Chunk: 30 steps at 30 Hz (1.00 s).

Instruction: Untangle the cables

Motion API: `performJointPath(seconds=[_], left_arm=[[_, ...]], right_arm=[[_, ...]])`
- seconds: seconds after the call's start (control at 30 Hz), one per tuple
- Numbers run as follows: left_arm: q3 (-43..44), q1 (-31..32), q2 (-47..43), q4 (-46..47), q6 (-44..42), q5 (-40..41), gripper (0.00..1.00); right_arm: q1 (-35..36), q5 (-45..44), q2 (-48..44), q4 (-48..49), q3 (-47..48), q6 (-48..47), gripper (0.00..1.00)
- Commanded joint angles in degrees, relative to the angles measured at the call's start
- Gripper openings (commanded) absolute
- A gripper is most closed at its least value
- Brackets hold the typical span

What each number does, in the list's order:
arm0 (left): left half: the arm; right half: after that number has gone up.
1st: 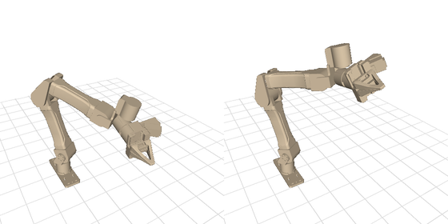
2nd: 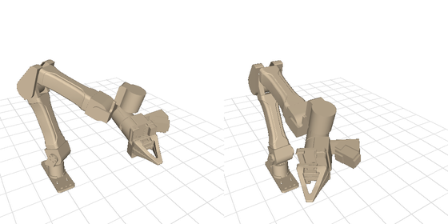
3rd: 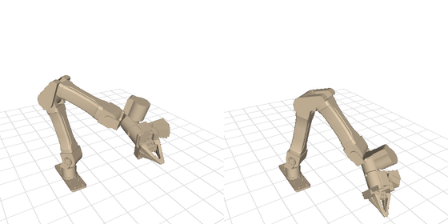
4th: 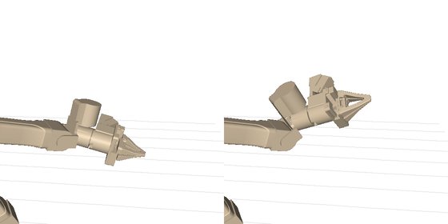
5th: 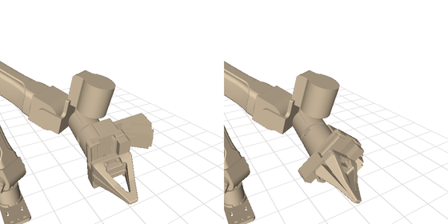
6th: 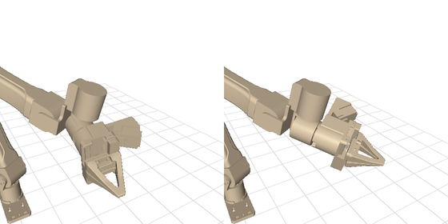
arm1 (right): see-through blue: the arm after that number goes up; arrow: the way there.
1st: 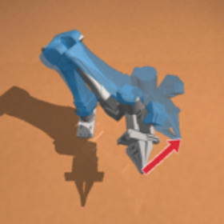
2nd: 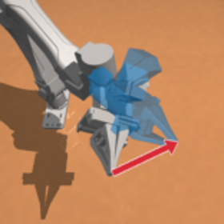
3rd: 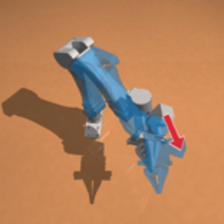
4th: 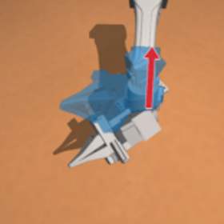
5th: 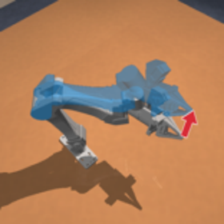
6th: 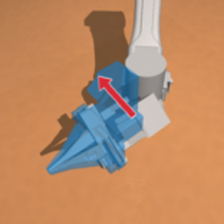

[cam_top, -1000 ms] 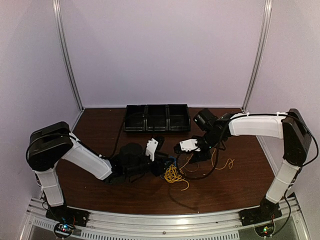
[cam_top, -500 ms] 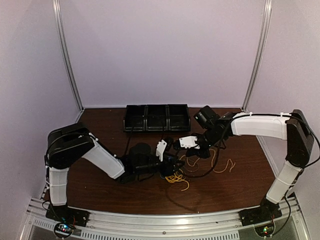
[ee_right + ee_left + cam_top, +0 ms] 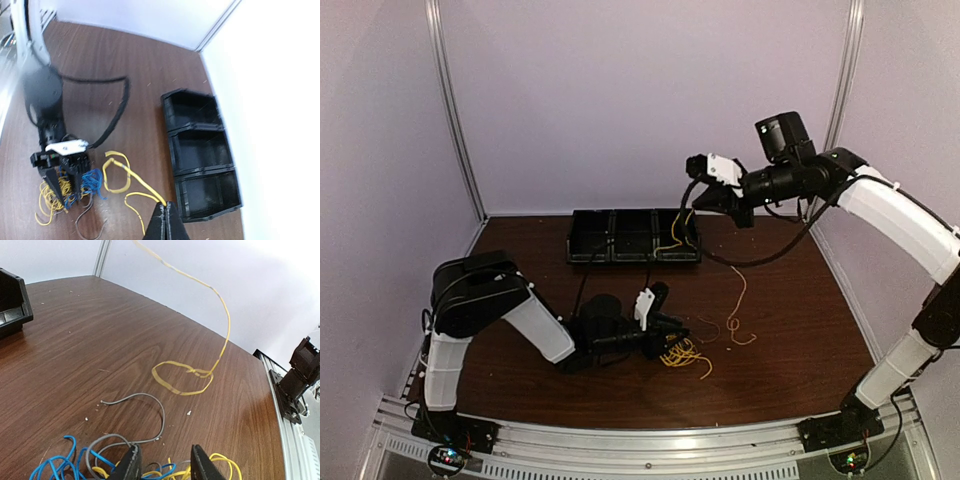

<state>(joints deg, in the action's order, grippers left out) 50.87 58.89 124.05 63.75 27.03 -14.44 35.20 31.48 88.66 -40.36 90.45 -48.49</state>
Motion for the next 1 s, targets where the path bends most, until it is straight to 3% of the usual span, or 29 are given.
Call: performJointPath(seconds=[0.0,0.13,0.33,0.5,0.77,0.97], left_arm=[[-0.8,-1.1,0.8,4.5,0.0,-1.4,0.35],[-2.6,-1.4,0.0,5.5,0.5,-1.6,0.35],[-7.2,-1.7,-4.5,9.5,3.1,-0.8,0.47],[-10.5,-1.7,-8.1,9.8,3.6,-0.4,0.49],[-18.7,-1.7,-20.7,6.7,4.9,5.0,0.53],[-23.3,-1.7,-30.9,-2.5,4.3,11.1,0.57]], right_arm=[[-4.1,7.7,-1.5,-2.0,12.2,5.9,0.00],[-4.5,6.3,1.0,-1.4,21.9,8.8,0.00],[-4.8,1.5,5.3,4.4,30.4,13.2,0.00],[-4.9,-3.2,9.3,7.8,38.2,14.5,0.00],[-5.7,-9.3,14.8,14.6,39.9,15.8,0.00],[-6.0,-11.9,18.8,18.4,40.3,16.8,0.00]])
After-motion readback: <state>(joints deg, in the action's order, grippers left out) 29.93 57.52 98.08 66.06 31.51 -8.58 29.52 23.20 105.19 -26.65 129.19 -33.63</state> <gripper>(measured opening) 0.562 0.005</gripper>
